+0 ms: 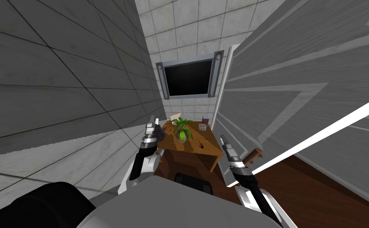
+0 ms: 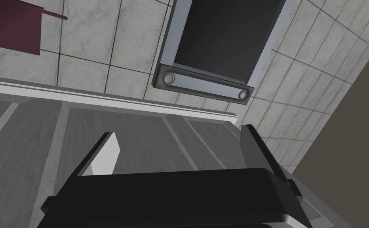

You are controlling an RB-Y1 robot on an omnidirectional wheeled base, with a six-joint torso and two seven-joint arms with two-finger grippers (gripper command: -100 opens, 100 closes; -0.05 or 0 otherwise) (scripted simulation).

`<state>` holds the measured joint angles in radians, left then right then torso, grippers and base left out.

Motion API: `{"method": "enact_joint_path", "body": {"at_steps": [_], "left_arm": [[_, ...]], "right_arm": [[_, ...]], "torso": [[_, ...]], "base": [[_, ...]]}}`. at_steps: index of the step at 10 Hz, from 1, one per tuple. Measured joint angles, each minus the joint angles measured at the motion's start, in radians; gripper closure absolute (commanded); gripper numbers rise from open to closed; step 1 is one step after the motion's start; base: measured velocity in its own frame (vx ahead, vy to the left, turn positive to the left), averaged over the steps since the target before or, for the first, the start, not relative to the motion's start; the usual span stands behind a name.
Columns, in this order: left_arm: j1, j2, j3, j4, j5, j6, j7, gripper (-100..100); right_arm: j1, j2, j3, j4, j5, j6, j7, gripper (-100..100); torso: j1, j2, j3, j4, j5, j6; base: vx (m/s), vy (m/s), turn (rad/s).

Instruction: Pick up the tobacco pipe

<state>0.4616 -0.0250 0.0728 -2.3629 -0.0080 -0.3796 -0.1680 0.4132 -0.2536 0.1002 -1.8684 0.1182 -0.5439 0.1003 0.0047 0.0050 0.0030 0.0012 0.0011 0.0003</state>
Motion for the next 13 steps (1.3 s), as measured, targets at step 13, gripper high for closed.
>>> {"method": "enact_joint_path", "body": {"at_steps": [13], "left_arm": [[0.000, 0.000, 0.000, 0.000, 0.000, 0.000, 0.000, 0]], "right_arm": [[-0.069, -0.127, 0.071, 0.314, 0.097, 0.094, 0.046, -100]], "torso": [[-0.001, -0.002, -0.001, 0.000, 0.000, 0.000]], "base": [[-0.039, 0.064, 0.073]]}}
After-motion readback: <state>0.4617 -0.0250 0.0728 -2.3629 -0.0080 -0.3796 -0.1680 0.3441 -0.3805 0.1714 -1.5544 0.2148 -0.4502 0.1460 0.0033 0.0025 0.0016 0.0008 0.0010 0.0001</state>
